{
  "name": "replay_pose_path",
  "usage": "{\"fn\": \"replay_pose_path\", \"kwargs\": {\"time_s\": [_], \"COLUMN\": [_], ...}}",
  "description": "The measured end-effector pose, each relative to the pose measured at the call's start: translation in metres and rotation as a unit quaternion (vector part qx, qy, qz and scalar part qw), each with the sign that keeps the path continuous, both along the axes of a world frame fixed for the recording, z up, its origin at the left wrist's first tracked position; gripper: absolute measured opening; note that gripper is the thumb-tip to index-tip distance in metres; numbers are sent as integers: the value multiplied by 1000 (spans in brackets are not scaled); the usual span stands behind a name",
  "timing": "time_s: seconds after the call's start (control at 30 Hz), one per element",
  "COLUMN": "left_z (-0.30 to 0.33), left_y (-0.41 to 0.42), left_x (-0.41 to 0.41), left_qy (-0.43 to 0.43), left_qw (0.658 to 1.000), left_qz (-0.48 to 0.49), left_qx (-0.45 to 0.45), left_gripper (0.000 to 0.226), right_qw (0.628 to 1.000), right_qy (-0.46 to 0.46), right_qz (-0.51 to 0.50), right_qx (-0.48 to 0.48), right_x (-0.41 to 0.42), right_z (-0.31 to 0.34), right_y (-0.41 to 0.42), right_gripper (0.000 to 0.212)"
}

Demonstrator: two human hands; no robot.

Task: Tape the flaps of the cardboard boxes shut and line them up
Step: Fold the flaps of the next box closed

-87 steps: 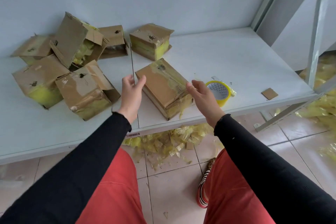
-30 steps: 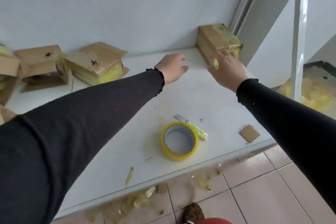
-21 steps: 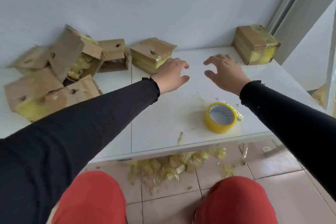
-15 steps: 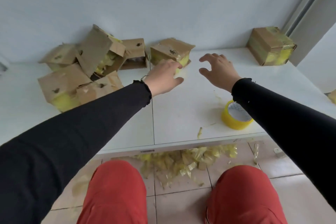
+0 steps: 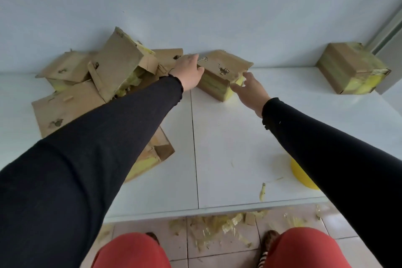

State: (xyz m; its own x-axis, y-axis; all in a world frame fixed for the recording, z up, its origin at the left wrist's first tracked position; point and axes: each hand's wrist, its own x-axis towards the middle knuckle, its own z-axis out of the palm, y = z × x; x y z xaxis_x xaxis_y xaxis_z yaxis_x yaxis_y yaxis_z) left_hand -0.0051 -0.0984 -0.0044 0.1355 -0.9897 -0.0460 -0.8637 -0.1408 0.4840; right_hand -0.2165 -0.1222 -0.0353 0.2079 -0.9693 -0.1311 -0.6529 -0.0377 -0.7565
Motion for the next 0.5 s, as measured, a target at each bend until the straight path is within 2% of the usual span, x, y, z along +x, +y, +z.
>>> {"fn": "replay_pose_path", "kwargs": {"time_s": [0.13,0.2,0.27,0.33,0.4,0.5], "left_z": [0,1,0,-5,-15,-27], "left_y": [-26,-25,-14,9,40,105], "left_x": [-6,-15,-26,-38,-51,-77], "left_qy": [-50,-68,-39,40,159,319], "left_qw": [997,997,999,999,987,945], "left_qz": [14,20,12,2,19,58], "left_qx": [54,41,23,20,24,49], "left_gripper": [55,45,40,29,19,74], "right_qw": [998,995,992,991,990,988], "right_qy": [-55,-83,-106,-113,-113,-126], "right_qz": [3,-2,-21,-46,-67,-73], "right_qx": [39,49,61,60,50,56], "right_x": [10,6,-5,-23,-42,-64], "right_z": [-13,-16,-14,-12,-11,-12], "right_y": [-12,-14,-12,-4,9,34], "right_gripper": [58,52,56,60,58,43]}}
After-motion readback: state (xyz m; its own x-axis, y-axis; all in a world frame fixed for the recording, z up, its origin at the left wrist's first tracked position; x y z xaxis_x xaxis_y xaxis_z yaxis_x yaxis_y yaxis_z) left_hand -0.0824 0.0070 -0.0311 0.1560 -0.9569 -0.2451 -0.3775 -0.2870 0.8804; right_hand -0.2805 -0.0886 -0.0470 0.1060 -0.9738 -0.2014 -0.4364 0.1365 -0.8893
